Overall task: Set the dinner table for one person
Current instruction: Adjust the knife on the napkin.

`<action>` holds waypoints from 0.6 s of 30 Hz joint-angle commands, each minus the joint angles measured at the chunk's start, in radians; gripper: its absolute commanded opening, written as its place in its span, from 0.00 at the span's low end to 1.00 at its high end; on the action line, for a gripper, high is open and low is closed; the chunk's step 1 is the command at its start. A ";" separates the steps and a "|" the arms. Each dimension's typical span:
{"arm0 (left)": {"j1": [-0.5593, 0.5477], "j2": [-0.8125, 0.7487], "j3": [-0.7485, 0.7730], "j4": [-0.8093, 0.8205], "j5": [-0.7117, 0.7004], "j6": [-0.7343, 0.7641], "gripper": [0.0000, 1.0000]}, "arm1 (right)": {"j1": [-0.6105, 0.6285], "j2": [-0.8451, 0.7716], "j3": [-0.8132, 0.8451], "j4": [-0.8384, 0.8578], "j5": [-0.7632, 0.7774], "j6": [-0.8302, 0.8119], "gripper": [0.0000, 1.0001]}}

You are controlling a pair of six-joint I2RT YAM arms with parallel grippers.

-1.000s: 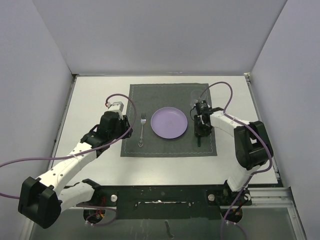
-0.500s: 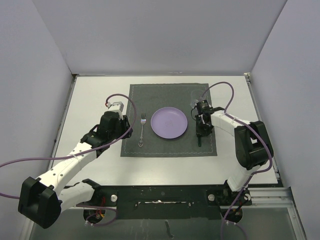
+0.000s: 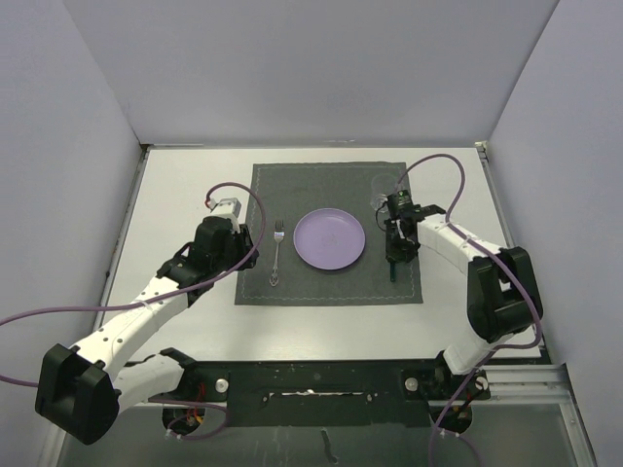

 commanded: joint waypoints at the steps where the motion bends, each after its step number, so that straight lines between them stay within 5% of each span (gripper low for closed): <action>1: 0.001 -0.014 0.020 0.030 0.009 -0.008 0.32 | -0.003 -0.047 0.057 0.006 0.009 0.011 0.00; 18: 0.001 -0.038 0.008 0.007 -0.002 -0.010 0.32 | 0.064 0.111 0.093 0.073 -0.014 0.007 0.00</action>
